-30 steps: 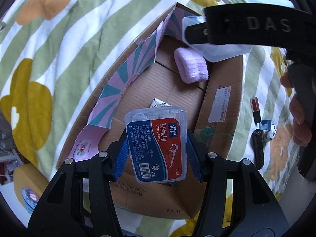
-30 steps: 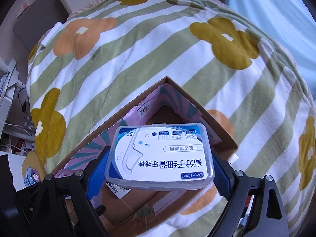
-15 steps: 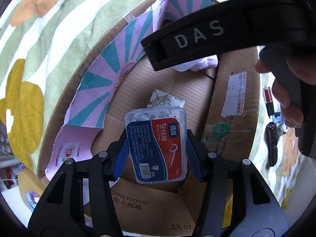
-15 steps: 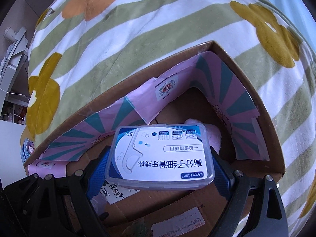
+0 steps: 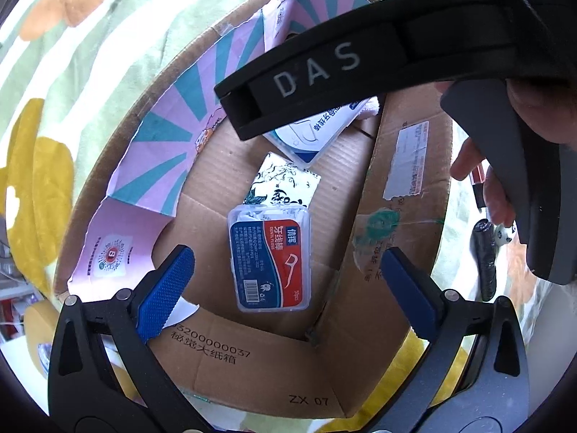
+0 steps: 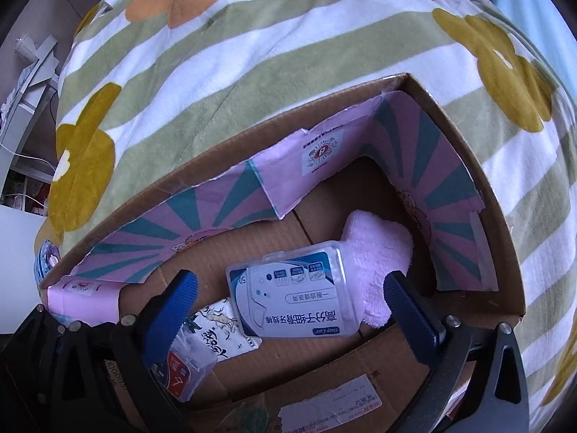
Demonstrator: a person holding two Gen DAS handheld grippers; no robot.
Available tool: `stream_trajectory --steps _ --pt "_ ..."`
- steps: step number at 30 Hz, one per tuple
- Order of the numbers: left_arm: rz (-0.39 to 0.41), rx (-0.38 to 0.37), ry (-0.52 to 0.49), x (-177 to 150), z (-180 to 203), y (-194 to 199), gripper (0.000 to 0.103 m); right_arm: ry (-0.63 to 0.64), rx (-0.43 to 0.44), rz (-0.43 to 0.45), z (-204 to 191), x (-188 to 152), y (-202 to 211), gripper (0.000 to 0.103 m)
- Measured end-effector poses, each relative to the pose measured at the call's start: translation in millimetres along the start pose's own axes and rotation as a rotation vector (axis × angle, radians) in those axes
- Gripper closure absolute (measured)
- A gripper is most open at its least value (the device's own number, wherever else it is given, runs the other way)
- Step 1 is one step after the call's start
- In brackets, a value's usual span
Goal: Organize objects
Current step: 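Carry both floss boxes into the cardboard box and open both grippers, then withdraw both grippers from the box toward the remaining objects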
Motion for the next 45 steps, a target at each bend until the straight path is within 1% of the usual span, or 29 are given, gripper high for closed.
stream_trajectory --steps 8,14,16,20,21,22,26,30,35,40,45 --pt "0.015 -0.007 0.022 -3.1 -1.6 0.9 0.000 -0.034 0.003 -0.007 -3.0 -3.2 8.2 0.000" --pt "0.038 0.003 0.011 -5.7 4.9 16.9 0.000 -0.050 -0.002 0.001 -3.2 -8.1 29.0 0.000" --pt "0.048 0.007 -0.003 -2.7 1.4 28.9 0.000 -0.051 -0.016 0.008 -3.6 -11.3 39.8 0.000" --pt "0.073 0.014 -0.051 1.7 6.9 52.7 0.000 -0.078 -0.022 0.037 -4.0 -19.5 69.3 0.000" --pt "0.079 0.013 -0.067 8.4 -5.3 61.5 0.000 -0.092 -0.024 0.047 -3.5 -22.5 79.1 0.000" --pt "0.083 0.013 -0.084 13.5 -1.1 65.9 0.000 -0.103 -0.027 0.058 -3.9 -25.2 87.3 0.000" --pt "0.093 0.008 -0.145 12.9 4.9 90.3 0.000 -0.165 -0.041 0.100 -0.6 -38.3 122.1 0.000" --pt "0.111 -0.009 -0.171 13.9 8.0 119.3 0.000 -0.250 -0.065 0.142 7.3 -58.8 156.1 0.000" --pt "0.165 -0.029 -0.214 21.9 17.5 150.5 0.000 -0.380 -0.119 0.197 19.4 -93.7 195.1 0.000" --pt "0.210 -0.048 -0.305 31.2 37.3 172.4 0.000 -0.550 -0.170 0.267 31.2 -137.4 226.9 0.000" --pt "0.245 -0.078 -0.394 33.3 66.0 189.2 0.000 -0.686 -0.221 0.320 34.9 -184.6 248.5 0.000"
Point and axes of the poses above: each gripper's, at about its wrist camera, not at the fingertips, and y roughly against the way its jaws point, z to its right, x to its top, the point moved 7 cm from there along -y, roughly the way its jaws point, and after that the axes turned 3 degrees about -z, right-handed, at the moved point
